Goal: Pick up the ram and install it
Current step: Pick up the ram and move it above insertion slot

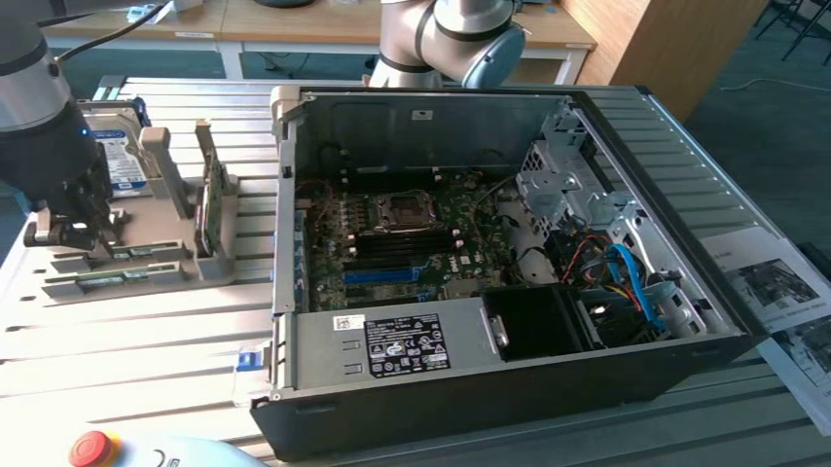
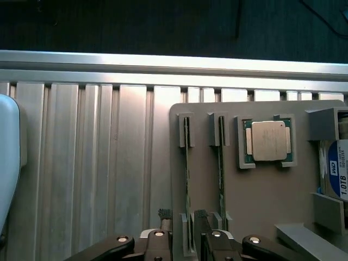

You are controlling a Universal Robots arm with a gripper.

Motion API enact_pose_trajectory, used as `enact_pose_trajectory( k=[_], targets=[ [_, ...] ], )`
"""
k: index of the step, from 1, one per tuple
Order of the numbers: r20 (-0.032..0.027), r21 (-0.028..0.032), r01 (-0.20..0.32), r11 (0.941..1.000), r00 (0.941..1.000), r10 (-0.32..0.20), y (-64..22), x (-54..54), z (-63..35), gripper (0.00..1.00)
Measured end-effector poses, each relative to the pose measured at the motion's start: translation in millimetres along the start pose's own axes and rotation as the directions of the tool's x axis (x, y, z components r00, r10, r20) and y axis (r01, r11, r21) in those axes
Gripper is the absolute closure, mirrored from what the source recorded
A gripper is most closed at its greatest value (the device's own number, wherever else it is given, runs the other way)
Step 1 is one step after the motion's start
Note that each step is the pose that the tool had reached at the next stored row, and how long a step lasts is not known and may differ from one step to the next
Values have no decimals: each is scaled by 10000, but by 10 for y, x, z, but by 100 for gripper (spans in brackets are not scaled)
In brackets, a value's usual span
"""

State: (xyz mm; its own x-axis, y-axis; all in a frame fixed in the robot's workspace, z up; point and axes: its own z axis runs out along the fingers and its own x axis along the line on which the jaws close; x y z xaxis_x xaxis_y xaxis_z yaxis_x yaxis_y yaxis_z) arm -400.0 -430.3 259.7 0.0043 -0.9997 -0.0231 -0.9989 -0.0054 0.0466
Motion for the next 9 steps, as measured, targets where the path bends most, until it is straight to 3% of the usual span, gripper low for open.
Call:
enact_pose_trajectory(
  k=[9],
  targets=[
    [1, 1, 0, 10000, 10000, 0, -5, 1, 50, 70]
  ],
)
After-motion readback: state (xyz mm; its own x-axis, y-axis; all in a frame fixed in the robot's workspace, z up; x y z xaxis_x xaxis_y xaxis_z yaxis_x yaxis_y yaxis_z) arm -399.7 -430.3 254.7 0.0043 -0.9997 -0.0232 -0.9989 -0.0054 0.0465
